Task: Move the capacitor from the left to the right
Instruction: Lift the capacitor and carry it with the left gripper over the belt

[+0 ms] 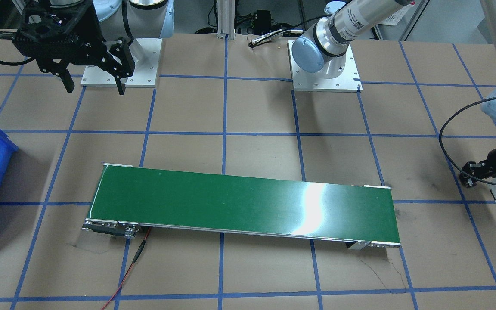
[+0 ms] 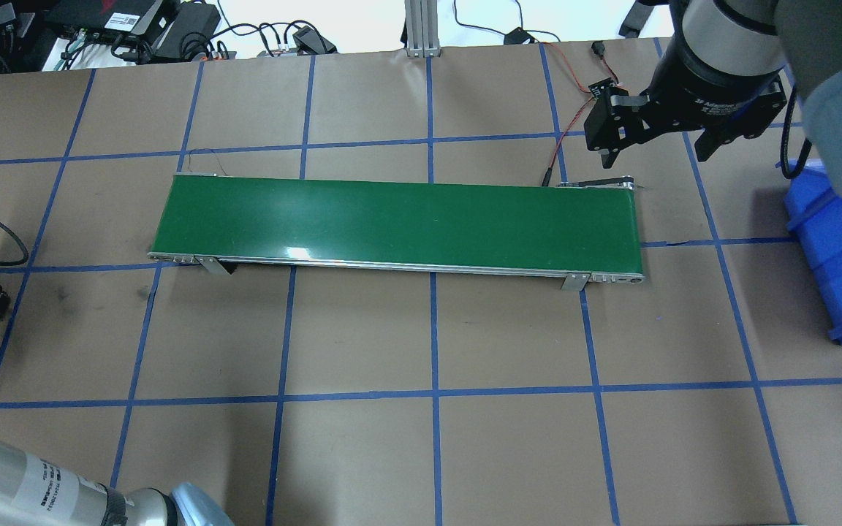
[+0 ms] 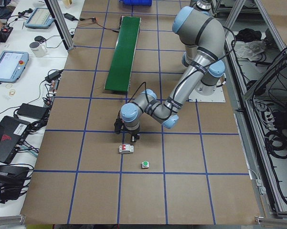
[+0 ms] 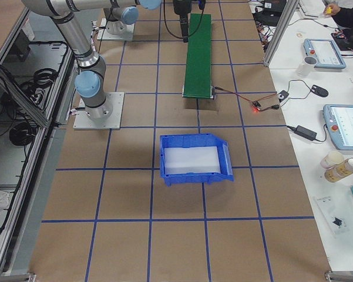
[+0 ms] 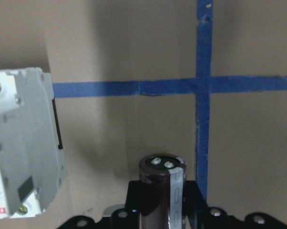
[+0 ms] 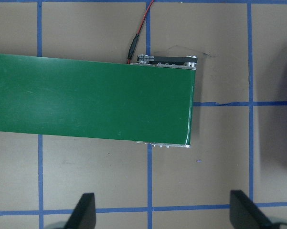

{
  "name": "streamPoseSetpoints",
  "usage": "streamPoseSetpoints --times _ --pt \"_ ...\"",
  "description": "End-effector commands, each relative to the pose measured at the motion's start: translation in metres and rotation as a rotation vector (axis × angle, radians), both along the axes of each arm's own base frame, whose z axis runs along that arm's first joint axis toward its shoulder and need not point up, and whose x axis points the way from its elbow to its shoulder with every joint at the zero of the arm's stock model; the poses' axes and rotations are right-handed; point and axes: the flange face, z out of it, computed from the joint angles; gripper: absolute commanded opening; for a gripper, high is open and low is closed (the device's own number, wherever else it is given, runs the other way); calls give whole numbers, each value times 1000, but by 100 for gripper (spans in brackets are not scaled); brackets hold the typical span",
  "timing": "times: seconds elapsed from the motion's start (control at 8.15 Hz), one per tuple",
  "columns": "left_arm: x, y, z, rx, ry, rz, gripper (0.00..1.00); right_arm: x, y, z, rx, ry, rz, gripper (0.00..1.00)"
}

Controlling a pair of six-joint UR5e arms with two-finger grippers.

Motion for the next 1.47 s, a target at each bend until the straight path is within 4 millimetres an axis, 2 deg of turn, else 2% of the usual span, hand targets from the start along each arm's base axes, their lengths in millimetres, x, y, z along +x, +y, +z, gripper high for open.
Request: streamPoseSetpoints --times 0.0,0.12,0.37,0.49,0.74,0.86,1.1,1.35 --pt "-2 2 17 4 9 -20 15 0 0 0 0 -3 0 100" --pt "-9 4 25 31 40 -23 0 0 0 0 0 -3 0 100" --pt "-26 -5 48 7 19 -30 0 0 0 0 0 -3 0 100" --pt "-56 -21 68 -10 -11 -50 0 0 0 0 -1 -3 0 100" --pt "-131 -40 108 3 -8 -1 0 0 0 0 0 -3 0 100" --pt "-167 -52 117 -8 -21 -1 0 0 0 0 0 -3 0 100" --pt "-248 -79 122 -15 -36 11 0 0 0 0 -1 -3 0 100" --pt "-327 -96 136 8 -100 9 0 0 0 0 -1 -5 1 100"
